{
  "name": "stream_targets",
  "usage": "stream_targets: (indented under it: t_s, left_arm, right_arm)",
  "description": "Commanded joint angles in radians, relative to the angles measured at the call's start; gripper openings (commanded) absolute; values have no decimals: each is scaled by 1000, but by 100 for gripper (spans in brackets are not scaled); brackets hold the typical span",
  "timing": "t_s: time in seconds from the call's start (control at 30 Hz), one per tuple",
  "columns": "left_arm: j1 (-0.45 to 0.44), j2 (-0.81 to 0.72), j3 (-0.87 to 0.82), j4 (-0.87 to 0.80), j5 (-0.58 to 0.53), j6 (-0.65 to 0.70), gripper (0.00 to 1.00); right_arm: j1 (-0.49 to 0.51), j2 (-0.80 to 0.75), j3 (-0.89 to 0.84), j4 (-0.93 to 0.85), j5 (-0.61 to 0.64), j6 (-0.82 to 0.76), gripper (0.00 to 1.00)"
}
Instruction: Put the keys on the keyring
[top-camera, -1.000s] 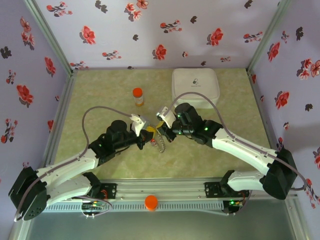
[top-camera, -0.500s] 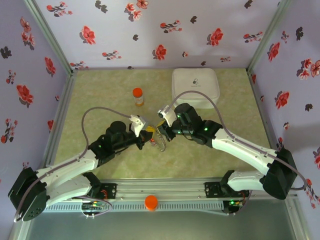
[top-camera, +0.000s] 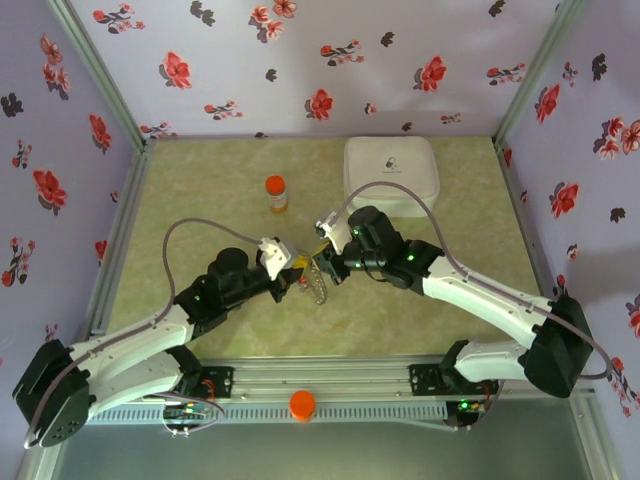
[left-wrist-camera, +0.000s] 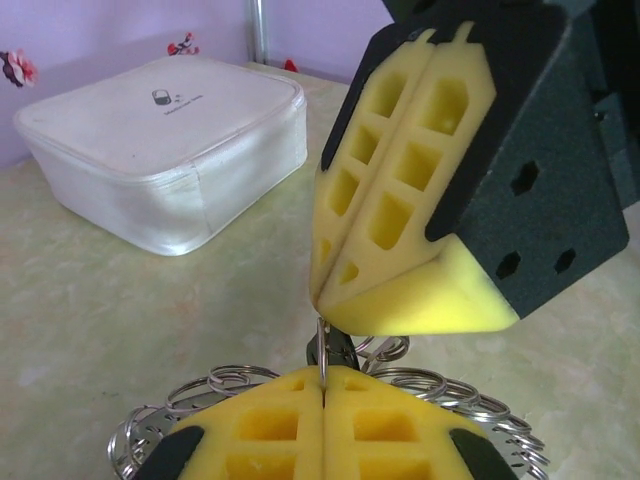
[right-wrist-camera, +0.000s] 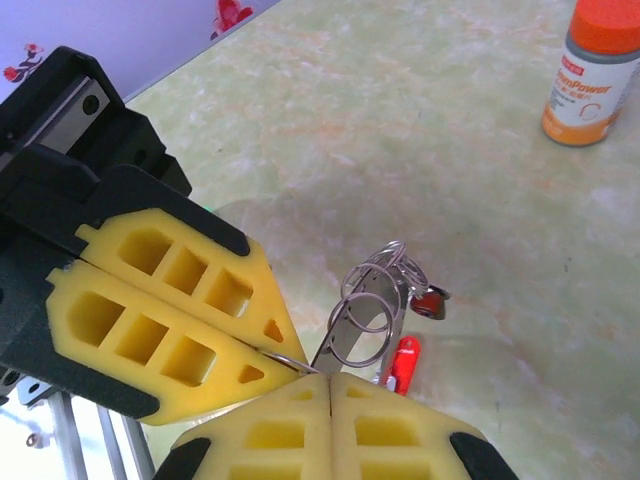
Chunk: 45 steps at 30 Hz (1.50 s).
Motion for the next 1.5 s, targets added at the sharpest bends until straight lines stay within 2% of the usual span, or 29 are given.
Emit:
stream_targets:
  t_s: [0.0, 0.1, 0.37, 0.53, 0.67, 0.8, 1.1, 1.17, 1.33, 1.47]
  left_arm:
    - [-17, -34, -4, 123, 15, 89, 0]
    - [-18, -43, -9, 127, 16, 101, 0]
    - [-20, -59, -27, 150, 23, 107, 0]
    - [-21, -60, -50, 195, 61, 113, 0]
    - [-21, -55, -77, 245, 85, 114, 0]
    - [-21, -53, -86, 256, 115, 124, 0]
    - [-21, -29, -86, 267, 168, 160, 0]
    - [-21, -26, -85, 266, 170, 163, 0]
    - [-22, -18, -79, 267, 171, 173, 0]
    - [-21, -20, -80, 270, 172, 179, 0]
  right_arm:
    - [-15, -17, 1, -26, -42, 8, 1]
    - [-34, -36, -11, -34, -45, 11, 5]
    - [-87, -80, -35, -60, -148, -46, 31]
    - [-87, -138, -72, -42, -135, -167, 41]
    - [-87, -188, -133, 34, -195, -284, 46]
    - [-87, -201, -156, 82, -191, -316, 45]
    - [-87, -144, -137, 80, -227, -268, 38]
    - [-87, -146, -136, 71, -240, -280, 35]
    - [-87, -145, -116, 6, -252, -335, 19]
    - [-87, -138, -105, -22, -260, -349, 13]
